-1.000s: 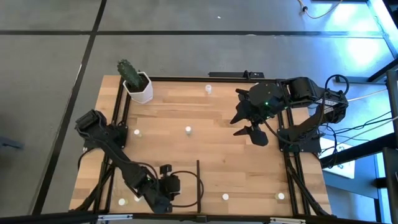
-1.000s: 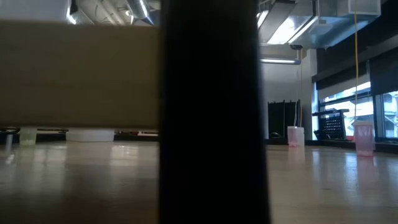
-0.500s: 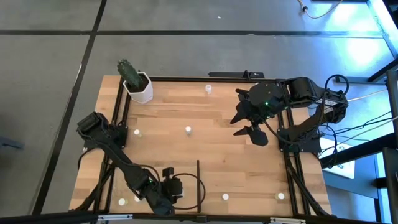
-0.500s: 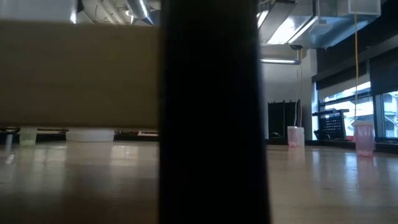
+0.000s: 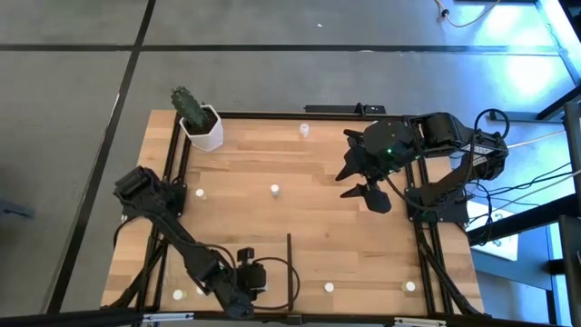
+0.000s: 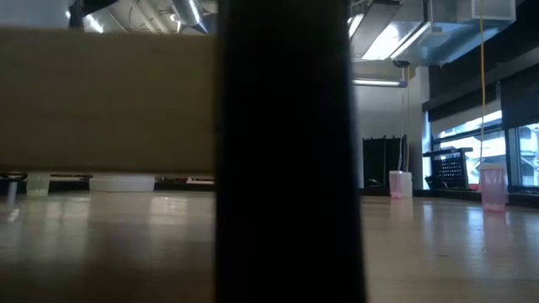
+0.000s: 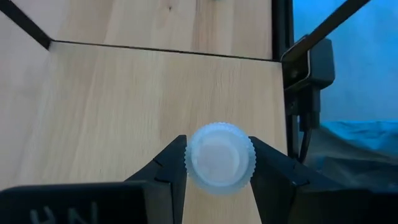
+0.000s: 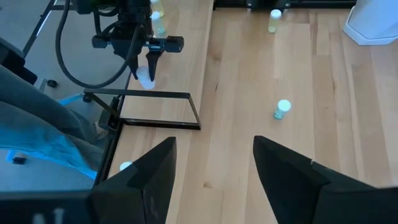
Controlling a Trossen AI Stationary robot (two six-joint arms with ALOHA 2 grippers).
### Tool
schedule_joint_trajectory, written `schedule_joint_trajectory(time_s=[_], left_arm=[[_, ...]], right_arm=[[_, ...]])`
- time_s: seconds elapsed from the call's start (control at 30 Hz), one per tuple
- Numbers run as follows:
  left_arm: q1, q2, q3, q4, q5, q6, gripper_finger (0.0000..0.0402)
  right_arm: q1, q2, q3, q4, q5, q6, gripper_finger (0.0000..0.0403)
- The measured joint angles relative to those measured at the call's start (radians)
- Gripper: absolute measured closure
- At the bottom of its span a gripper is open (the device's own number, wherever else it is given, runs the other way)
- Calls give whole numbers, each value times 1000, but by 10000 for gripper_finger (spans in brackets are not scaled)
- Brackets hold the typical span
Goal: Pick and place medicine bottles onto shelf by color
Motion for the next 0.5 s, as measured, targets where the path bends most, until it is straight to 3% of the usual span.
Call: schedule_joint_trajectory(time_s=[0.5], left_arm=[[0, 5, 0, -2, -2, -7, 252]], right_arm=[[0, 0, 0, 6, 0, 0, 187]])
